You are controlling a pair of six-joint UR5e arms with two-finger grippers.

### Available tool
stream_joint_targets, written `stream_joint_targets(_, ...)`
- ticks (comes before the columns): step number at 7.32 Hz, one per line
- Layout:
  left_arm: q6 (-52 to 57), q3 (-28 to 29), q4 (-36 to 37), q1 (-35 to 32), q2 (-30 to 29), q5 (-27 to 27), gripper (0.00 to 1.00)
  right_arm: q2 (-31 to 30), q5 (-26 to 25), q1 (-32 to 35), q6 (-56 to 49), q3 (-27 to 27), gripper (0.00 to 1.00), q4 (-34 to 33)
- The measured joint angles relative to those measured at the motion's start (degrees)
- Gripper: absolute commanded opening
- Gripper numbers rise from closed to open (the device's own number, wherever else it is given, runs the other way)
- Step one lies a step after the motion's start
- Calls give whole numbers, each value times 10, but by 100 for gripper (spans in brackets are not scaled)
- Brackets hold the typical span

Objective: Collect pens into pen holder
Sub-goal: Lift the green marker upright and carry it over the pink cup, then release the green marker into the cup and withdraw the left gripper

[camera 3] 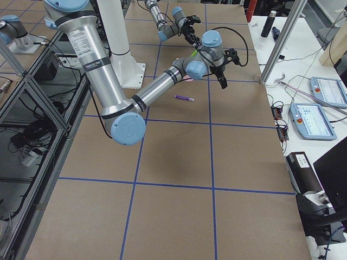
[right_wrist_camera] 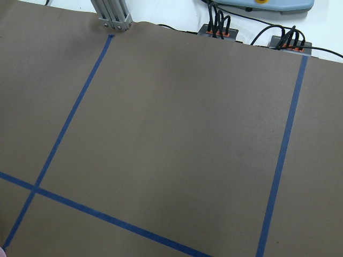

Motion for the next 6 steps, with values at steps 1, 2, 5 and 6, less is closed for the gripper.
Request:
stream_joint_targets(1, 0, 8, -3, 2, 0, 3, 0, 0, 0, 0, 0, 0, 100, 0)
stream_joint_targets(2, 1, 13, -3, 3, -1, 4, 26, 0, 0, 0, 0, 0, 100, 0)
stream_joint_targets(5, 0, 30, -4, 12, -12, 5, 100, -1, 0, 0, 0, -1, 100, 0)
stream_joint_targets(6, -1, 32, -3, 17, -17, 6, 100, -1, 0, 0, 0, -1, 100, 0)
